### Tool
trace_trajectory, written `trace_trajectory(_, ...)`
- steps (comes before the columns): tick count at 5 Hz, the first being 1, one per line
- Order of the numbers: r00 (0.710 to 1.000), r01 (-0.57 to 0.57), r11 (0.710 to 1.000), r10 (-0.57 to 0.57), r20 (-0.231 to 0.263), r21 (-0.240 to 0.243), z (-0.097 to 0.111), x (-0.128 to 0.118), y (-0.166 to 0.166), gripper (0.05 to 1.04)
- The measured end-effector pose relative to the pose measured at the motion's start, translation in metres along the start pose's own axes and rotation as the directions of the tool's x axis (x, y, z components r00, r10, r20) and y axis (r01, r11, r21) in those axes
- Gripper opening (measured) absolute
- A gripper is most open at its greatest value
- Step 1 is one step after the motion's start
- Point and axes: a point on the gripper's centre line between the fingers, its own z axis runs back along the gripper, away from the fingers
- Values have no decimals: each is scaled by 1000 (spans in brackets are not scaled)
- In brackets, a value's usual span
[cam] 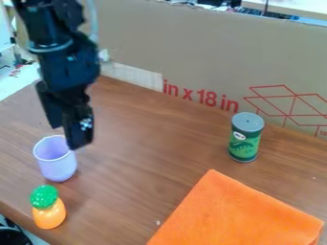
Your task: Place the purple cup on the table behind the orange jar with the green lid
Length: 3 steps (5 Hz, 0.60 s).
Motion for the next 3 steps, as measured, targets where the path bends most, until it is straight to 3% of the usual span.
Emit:
trace_trajectory(1, 999, 41, 999, -39, -37, 35, -7, -3, -30, 1001)
trace_trajectory(3, 966, -225, 974, 218, -142, -35, -24, 0, -50, 1001)
